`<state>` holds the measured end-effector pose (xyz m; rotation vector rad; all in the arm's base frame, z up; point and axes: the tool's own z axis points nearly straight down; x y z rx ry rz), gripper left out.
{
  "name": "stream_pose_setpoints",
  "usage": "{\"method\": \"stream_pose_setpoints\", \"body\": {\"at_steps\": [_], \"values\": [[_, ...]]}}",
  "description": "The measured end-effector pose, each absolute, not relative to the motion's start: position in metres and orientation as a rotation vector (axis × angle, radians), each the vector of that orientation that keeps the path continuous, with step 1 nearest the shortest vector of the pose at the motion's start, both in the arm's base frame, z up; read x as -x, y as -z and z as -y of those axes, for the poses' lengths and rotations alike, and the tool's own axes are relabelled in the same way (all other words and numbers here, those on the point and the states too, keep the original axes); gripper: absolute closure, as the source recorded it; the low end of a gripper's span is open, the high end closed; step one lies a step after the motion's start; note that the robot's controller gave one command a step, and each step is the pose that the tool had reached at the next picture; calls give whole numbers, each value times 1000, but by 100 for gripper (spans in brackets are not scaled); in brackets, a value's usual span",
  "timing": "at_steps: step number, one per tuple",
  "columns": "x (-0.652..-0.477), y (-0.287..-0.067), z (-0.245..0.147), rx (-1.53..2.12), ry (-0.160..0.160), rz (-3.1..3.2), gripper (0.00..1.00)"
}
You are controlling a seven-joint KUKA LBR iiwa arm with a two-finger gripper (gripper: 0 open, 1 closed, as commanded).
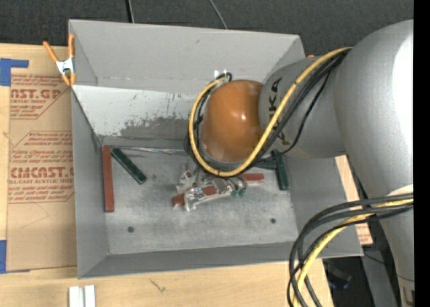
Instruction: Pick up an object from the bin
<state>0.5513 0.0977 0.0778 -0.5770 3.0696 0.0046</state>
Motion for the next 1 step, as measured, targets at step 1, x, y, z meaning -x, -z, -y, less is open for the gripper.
{"method": "stream_pose_setpoints", "body": {"at_steps": [1], "values": [[-544,-204,-111,604,-2,-3080,100]]}}
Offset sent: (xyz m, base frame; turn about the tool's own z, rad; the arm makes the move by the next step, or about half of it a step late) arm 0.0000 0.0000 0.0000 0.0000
